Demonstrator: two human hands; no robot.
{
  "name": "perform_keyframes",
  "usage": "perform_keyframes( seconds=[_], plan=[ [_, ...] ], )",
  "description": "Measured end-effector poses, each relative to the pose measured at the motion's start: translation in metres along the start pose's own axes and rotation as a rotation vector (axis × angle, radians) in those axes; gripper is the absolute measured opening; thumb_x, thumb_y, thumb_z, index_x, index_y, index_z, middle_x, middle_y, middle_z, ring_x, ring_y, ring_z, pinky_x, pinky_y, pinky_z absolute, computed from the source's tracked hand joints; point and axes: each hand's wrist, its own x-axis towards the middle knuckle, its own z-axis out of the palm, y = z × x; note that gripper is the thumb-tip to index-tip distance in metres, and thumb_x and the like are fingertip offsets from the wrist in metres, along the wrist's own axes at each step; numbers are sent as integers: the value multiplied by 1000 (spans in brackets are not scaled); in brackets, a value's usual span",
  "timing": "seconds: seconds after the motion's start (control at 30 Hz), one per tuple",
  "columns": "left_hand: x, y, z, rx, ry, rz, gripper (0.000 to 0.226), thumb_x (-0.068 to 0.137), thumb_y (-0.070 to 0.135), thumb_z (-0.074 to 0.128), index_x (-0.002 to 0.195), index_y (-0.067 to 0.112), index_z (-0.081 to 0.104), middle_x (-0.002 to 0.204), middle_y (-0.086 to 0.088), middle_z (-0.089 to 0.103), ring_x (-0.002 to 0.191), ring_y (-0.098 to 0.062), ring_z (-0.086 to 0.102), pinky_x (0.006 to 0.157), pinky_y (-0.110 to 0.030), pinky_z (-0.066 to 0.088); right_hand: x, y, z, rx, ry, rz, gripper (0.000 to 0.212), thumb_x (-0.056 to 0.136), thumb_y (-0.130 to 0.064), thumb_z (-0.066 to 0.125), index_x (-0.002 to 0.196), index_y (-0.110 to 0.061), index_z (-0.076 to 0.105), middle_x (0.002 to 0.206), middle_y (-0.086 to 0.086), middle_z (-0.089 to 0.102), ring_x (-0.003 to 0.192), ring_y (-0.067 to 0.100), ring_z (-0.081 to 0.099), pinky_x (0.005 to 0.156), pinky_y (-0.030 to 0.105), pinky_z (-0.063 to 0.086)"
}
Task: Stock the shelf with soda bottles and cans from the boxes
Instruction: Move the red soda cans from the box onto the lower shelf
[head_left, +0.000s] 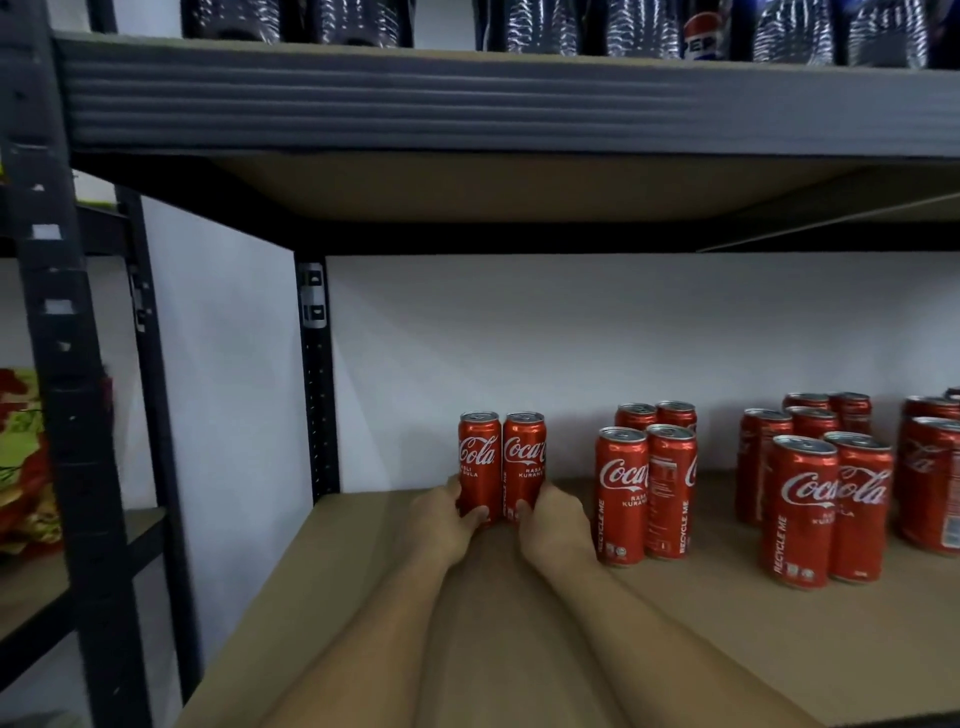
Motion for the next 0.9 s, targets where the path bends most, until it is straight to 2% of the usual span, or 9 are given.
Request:
perform_keyframes(
  seconds=[0.13, 0.23, 0.33, 0.43, 0.53, 0.67, 0.77, 0.83, 0.9],
  plan=[
    [-2, -1, 0, 48, -57, -31, 59, 95, 51, 62, 148, 31, 47, 137, 1, 65, 123, -21, 61, 105, -42, 50, 2, -2, 0, 9, -70, 20, 34, 103, -28, 56, 130, -9, 57, 129, 12, 65, 118, 28, 63, 98, 37, 51],
    [-15, 4, -2, 194, -122, -41, 58, 94, 54, 60, 144, 27, 48, 133, -2, 65, 119, -23, 61, 99, -36, 50, -4, 1, -6, 41, -181, 10, 46, 103, -25, 54, 144, -8, 43, 139, 14, 59, 128, 30, 57, 104, 35, 45],
    [-30, 7, -5, 292, -157, -26, 57, 98, 54, 55, 146, 24, 47, 137, -6, 62, 125, -26, 57, 103, -35, 45, -21, 4, -18, -42, -267, -78, 58, 104, -27, 51, 153, -6, 29, 142, 15, 56, 131, 30, 54, 105, 34, 44],
    [-53, 14, -11, 300, -207, 22, 53, 100, 49, 53, 146, 22, 48, 139, -7, 61, 127, -27, 57, 104, -33, 45, -44, 8, -35, -173, -345, -174, 58, 103, -32, 50, 154, -11, 33, 144, 14, 55, 131, 30, 53, 108, 35, 44],
    [-85, 21, -14, 260, -285, 66, 50, 103, 47, 51, 143, 18, 54, 142, -7, 60, 127, -26, 57, 104, -31, 45, -76, 14, -51, -273, -395, -232, 47, 102, -38, 49, 143, -15, 48, 138, 13, 60, 125, 29, 57, 105, 38, 46],
    [-132, 34, -20, 319, -366, 179, 50, 104, 49, 46, 138, 14, 58, 143, -11, 58, 128, -29, 55, 107, -37, 45, -129, 21, -82, -340, -429, -301, 47, 107, -36, 43, 144, -8, 50, 147, 14, 53, 134, 30, 49, 110, 33, 38],
    [-171, 45, -24, 344, -376, 230, 50, 104, 47, 46, 135, 10, 59, 140, -14, 59, 128, -32, 54, 107, -41, 45, -168, 31, -104, -340, -435, -307, 46, 107, -37, 41, 142, -8, 52, 148, 13, 52, 135, 29, 48, 113, 36, 36],
    [-197, 53, -25, 346, -366, 270, 45, 104, 46, 47, 129, 12, 62, 132, -12, 63, 120, -31, 58, 103, -43, 47, -193, 39, -119, -354, -444, -309, 48, 107, -38, 40, 145, -10, 49, 151, 11, 49, 138, 27, 46, 115, 37, 35],
    [-223, 62, -25, 349, -351, 307, 37, 104, 47, 47, 116, 18, 65, 115, -6, 67, 104, -26, 60, 93, -41, 51, -217, 45, -134, -345, -435, -317, 46, 108, -36, 42, 144, -9, 50, 148, 10, 51, 137, 27, 46, 114, 39, 35]
  ],
)
